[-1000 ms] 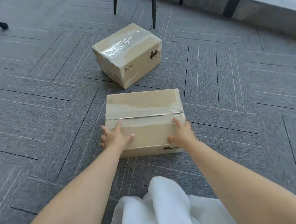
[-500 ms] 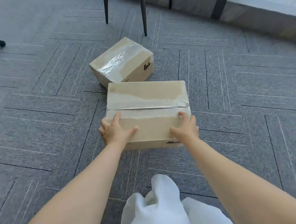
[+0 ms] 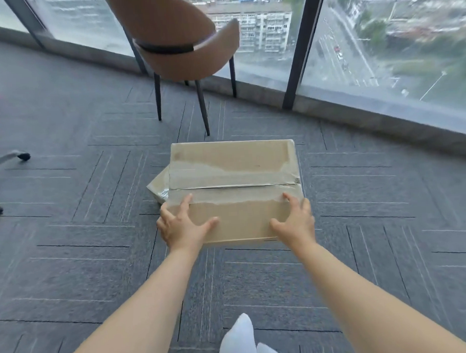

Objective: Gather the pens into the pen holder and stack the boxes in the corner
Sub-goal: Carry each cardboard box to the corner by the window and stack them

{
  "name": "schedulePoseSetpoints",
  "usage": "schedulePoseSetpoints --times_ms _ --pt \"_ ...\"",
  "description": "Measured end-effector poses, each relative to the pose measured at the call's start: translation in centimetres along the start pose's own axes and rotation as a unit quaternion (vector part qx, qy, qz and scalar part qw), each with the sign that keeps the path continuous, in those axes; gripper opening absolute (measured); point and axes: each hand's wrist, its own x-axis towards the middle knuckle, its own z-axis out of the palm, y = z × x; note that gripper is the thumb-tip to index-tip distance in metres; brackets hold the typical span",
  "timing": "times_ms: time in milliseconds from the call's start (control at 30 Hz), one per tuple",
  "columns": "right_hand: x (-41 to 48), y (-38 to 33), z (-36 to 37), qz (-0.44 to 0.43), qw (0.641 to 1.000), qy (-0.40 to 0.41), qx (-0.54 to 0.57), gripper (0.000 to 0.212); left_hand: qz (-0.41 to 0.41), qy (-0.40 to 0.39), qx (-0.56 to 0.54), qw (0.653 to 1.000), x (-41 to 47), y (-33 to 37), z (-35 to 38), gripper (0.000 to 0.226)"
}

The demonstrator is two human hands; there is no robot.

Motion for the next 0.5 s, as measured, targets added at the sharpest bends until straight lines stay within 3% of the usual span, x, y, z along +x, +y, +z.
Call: schedulePoseSetpoints --times_ms 267,500 --pt "-2.8 -4.8 -12.9 0.025 0.996 0.054 0.060 0.071 0.086 -0.032 0.009 0.996 -1.5 12.6 -8.1 0.083" --pt "-2.6 -3.6 -22.7 0.051 0.981 0.152 0.109 0.072 0.196 -0.067 0.010 0.978 -2.9 24.0 -8.1 0.085"
